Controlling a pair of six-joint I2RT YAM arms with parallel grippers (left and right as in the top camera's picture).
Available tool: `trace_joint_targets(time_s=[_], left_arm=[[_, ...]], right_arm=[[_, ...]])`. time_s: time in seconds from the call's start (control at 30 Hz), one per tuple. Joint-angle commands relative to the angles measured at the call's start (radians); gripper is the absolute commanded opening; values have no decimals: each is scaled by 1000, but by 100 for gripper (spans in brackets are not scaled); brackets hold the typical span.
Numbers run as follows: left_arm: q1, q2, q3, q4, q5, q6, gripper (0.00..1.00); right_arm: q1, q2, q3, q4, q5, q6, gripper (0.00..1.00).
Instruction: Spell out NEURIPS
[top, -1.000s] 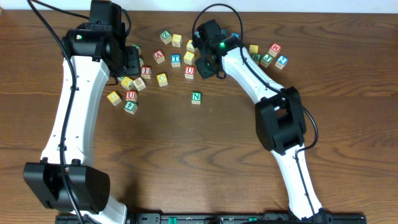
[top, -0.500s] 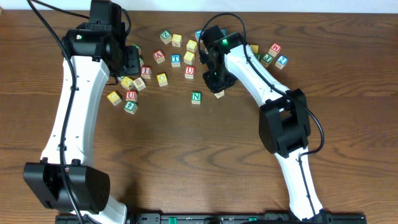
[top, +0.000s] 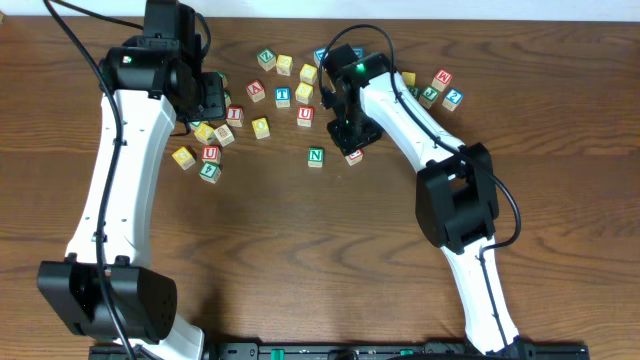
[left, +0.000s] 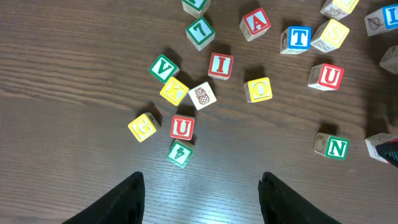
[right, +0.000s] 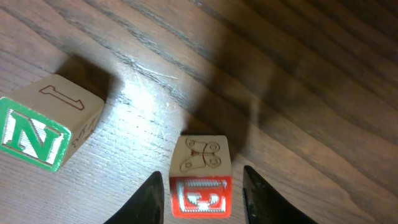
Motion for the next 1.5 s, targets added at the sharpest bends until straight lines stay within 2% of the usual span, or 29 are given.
trace_joint_targets(time_s=[0.0, 0.3, 0.5, 0.7, 0.93, 1.07, 1.23, 1.47], left_arm=[[4, -11, 17, -2, -2, 10, 58], [4, -11, 17, 1, -2, 10, 58], [4, -11, 17, 1, -2, 10, 58], [4, -11, 17, 8, -2, 10, 58], [4, -11, 17, 12, -2, 10, 58], [4, -11, 17, 12, -2, 10, 58], [4, -11, 17, 12, -2, 10, 58], [4, -11, 17, 12, -2, 10, 58]], right_arm=[[11, -30, -3, -2, -6, -19, 39], [5, -67, 25, 3, -9, -27, 31], [-38, -152, 31, -2, -8, 74, 31], [-112, -149, 12, -14, -5, 178, 28], [-144, -129, -87, 31, -9, 160, 26], [-136, -129, -180, 107, -16, 148, 25], [-115, -129, -290, 225, -118, 68, 25], [-81, -129, -331, 313, -119, 48, 28]])
